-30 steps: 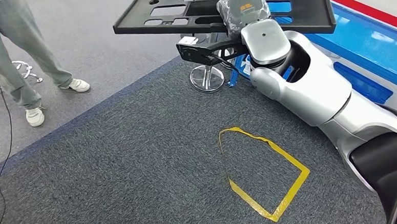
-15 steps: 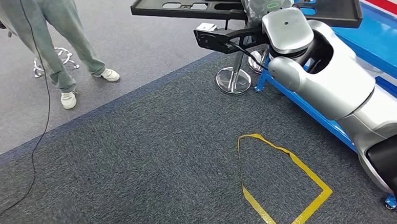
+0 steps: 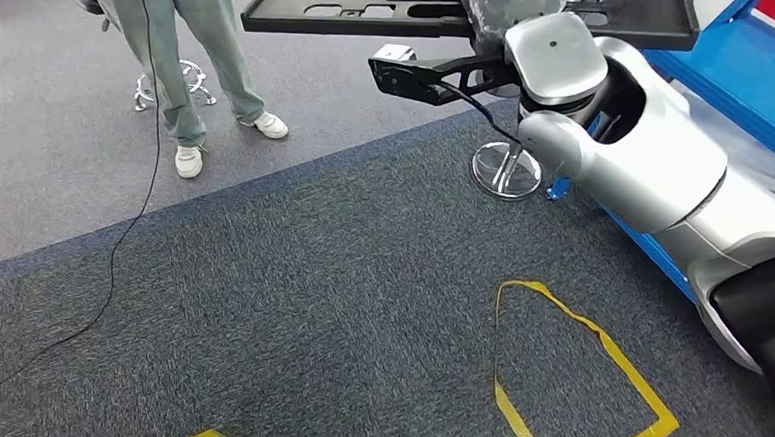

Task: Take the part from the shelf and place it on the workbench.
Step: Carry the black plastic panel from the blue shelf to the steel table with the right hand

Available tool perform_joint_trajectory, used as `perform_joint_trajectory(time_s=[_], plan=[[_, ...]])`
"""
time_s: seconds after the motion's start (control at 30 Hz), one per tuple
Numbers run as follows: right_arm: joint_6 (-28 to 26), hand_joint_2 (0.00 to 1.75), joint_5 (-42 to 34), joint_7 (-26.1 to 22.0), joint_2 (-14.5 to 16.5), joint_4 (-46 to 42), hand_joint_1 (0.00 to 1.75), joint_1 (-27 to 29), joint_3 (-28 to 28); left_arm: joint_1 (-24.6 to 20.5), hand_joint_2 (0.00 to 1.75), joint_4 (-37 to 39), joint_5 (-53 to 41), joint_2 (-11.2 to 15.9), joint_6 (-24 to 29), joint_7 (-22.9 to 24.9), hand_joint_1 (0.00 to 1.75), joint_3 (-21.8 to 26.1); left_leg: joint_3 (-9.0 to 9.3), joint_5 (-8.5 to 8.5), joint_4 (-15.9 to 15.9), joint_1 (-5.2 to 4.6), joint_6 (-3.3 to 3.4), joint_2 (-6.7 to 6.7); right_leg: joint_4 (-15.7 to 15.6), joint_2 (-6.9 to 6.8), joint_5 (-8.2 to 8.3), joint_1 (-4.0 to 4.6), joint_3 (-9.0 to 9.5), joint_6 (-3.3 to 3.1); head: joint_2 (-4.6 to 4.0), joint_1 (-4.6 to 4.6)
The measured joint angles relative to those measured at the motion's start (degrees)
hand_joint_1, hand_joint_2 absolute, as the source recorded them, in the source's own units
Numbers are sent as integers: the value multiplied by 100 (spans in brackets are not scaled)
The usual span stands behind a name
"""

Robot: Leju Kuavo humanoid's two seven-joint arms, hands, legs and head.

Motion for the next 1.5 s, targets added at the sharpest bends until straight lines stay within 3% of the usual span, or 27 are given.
perform_joint_trajectory(time_s=[0.07,0.1,0.13,0.17,0.23,0.3,0.37,0.43,0.5,0.57,0.63,0.67,0.73,0.8,0.87,0.93,0.97,1.03,1.1,1.17,1.2,1.23,1.27,1.33,1.4,1.47,1.5], plan=[[2,175,-1,1,-25,-8,175,9,1,-7,175,1,1,-1,-1,0,0,0,12,14,-22,20,30,-109,688,265,-325,-19,-340,21,0,8],[3,175,-4,1,-38,-9,175,26,3,-10,175,1,1,-1,-1,2,0,0,11,14,-19,25,35,-172,1053,322,-443,-26,-534,35,0,13],[4,175,-9,1,-48,-9,175,48,4,-11,175,1,0,-2,-1,5,0,0,11,11,-12,32,36,-238,1292,346,-475,-39,-677,51,0,13],[4,175,-13,1,-55,-9,175,67,5,-10,175,1,-1,-2,0,10,0,0,12,5,-2,40,32,-305,1325,351,-399,-56,-727,66,0,14],[-2,175,-17,2,-58,-11,175,85,6,-9,175,1,-5,-3,7,32,0,0,11,-21,43,67,-3,-446,780,417,15,-114,-528,105,0,13],[-16,175,-19,2,-58,-10,175,93,7,-15,175,1,-9,-1,15,64,0,0,-36,-57,125,90,-69,-581,108,675,300,-177,-234,137,0,10],[-29,175,-21,1,-56,-5,175,128,13,-20,175,1,-9,-1,19,100,0,0,-108,-49,166,113,-142,-710,-115,808,306,-180,-128,127,0,7],[-34,175,-20,-3,-41,0,175,165,24,-1,175,0,-4,-7,19,142,0,0,-155,-25,159,134,-211,-781,-146,672,311,-169,-106,65,0,6],[-36,175,-15,-11,-23,0,175,169,33,16,175,0,2,-20,21,178,0,0,-261,-143,356,116,-267,-529,-185,531,327,-168,-71,-17,0,-19],[-33,175,-10,-20,-16,0,175,158,35,4,175,1,2,-29,25,195,0,0,-551,-450,978,105,-301,-192,-201,393,325,-129,-47,-74,0,-49],[-25,175,-6,-24,-4,5,175,154,44,-9,175,1,2,-37,20,203,0,0,-859,-677,1619,111,-296,-104,-200,249,313,-84,-40,-103,0,-58],[-20,175,-3,-26,8,8,175,153,50,-10,175,1,3,-40,17,205,0,0,-896,-663,1702,104,-277,-94,-200,179,307,-67,-37,-112,0,-60],[-9,175,8,-28,36,13,175,138,57,-7,175,1,7,-45,15,207,0,0,-630,-387,1233,63,-212,-53,-200,54,290,-44,-22,-123,0,-59],[6,175,25,-30,55,15,175,91,57,-13,175,1,8,-42,15,196,0,0,-214,-151,471,-42,-123,140,-202,-62,268,-30,-7,-116,0,-58],[27,175,39,-32,61,25,175,45,57,-19,175,1,9,-34,13,174,0,0,-33,-114,121,-133,-51,244,-212,-174,251,-22,-2,-92,0,-59],[59,175,33,-32,75,35,175,25,57,-5,175,2,10,-21,8,157,0,0,-1,-86,48,-138,0,138,-228,-272,228,-22,8,-50,0,-57],[73,175,26,-32,85,40,175,17,57,5,175,2,10,-19,4,154,0,0,33,-62,-11,-127,22,81,-202,-227,193,-32,7,-29,0,-54],[86,175,17,-31,95,50,175,-21,56,11,175,3,14,-21,-3,155,0,0,110,-22,-111,-86,63,-10,135,44,-14,-49,-138,3,0,-43],[87,175,16,-29,96,58,175,-53,57,-2,175,3,21,-31,-7,157,0,0,129,-19,-124,-74,81,-88,732,302,-284,-60,-424,17,0,-32],[88,175,13,-25,97,61,175,-60,63,-18,175,3,28,-40,-8,154,0,0,133,-28,-109,-55,90,-187,1223,355,-414,-77,-698,47,0,-26],[96,175,11,-23,96,63,175,-63,67,-21,175,3,37,-44,-8,150,0,0,134,-39,-89,-39,83,-249,1289,359,-368,-93,-753,69,0,-25],[106,175,8,-17,94,65,175,-75,70,-20,175,3,47,-48,-7,143,0,0,135,-60,-54,-13,66,-327,1214,366,-239,-118,-743,100,0,-23],[116,175,-1,-11,90,64,175,-103,72,-16,175,3,57,-50,-5,135,0,0,132,-94,1,19,34,-405,932,395,-27,-154,-627,137,0,-22],[150,175,-26,3,72,55,175,-199,72,-13,175,4,72,-44,1,122,0,1,70,-176,148,68,-51,-552,268,637,277,-247,-332,218,0,-22],[200,175,-53,10,42,18,175,-306,73,-18,175,8,87,-33,9,127,0,3,-47,-201,258,96,-127,-686,8,827,300,-280,-224,220,0,-31],[233,175,-66,12,27,-18,175,-368,74,5,175,9,100,-38,9,145,0,4,-118,-176,271,124,-183,-815,3,737,282,-253,-227,149,0,-43],[240,175,-67,13,26,-25,175,-385,75,24,175,9,103,-47,6,154,0,5,-142,-189,295,124,-210,-771,-12,669,283,-245,-211,112,0,-51]])
